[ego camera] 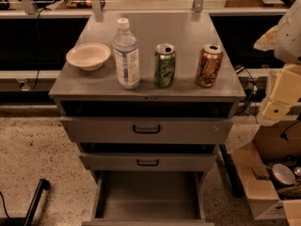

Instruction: Place blue plastic bottle into bottom drawer

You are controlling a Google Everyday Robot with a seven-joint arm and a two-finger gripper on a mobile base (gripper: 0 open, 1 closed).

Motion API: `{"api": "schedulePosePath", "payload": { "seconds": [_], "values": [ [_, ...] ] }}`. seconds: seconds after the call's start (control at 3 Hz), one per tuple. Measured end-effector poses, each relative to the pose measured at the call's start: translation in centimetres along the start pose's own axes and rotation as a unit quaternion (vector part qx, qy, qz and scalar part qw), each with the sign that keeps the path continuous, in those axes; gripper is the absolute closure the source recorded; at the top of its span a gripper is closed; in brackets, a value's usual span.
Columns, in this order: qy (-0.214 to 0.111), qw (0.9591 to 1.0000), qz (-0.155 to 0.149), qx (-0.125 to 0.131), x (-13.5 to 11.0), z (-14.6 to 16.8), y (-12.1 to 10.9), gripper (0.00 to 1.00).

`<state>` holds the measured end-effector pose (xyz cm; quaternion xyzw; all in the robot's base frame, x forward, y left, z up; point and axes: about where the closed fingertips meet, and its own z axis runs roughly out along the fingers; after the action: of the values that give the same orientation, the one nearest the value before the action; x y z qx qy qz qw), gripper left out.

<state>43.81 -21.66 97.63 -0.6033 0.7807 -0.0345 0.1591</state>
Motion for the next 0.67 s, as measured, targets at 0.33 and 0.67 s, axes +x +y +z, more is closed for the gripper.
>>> {"api": "schedulePosePath", "payload": {
  "seconds": [0.33,0.67],
  "values": [
    [0.0,1.0,0.0,0.0,0.0,0.0,0.0,0.0],
    [-0.022,0.9997,-0.009,0.004,-1.5,-0.3,-0.3,0.0]
  ]
}}
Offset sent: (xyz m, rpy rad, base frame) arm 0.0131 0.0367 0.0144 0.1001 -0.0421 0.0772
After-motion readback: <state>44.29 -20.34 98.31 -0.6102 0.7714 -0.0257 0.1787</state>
